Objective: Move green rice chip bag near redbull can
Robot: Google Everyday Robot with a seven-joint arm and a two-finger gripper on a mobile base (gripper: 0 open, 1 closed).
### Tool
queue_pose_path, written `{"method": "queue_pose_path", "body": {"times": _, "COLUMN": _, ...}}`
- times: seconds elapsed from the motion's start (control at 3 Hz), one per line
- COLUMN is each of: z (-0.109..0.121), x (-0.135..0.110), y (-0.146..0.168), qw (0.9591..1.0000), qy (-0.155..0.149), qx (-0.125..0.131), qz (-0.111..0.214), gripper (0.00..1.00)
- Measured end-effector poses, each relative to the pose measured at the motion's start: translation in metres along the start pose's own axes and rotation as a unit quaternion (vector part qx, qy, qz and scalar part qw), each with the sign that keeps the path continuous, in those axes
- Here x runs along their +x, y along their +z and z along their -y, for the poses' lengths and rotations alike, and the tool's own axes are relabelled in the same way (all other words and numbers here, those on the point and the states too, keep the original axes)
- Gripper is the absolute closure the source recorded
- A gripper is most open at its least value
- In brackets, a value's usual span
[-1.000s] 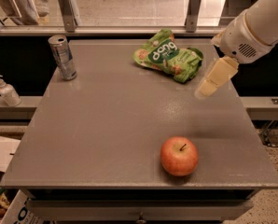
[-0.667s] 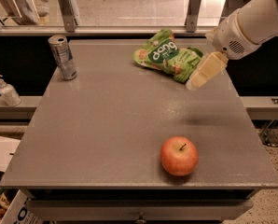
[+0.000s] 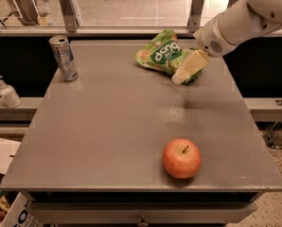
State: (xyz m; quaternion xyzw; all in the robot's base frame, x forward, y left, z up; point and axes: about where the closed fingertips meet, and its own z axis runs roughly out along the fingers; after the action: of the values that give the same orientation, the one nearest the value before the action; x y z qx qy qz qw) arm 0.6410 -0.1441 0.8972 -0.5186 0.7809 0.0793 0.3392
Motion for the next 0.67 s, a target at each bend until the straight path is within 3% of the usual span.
{"method": "queue_pose_path", "body": {"times": 0.67, "z": 0.022, "x": -0.013, "y": 0.046, "qw": 1.0000, "qy": 0.006, "qx": -0.006, "qz": 0.005, "gripper": 0.00}}
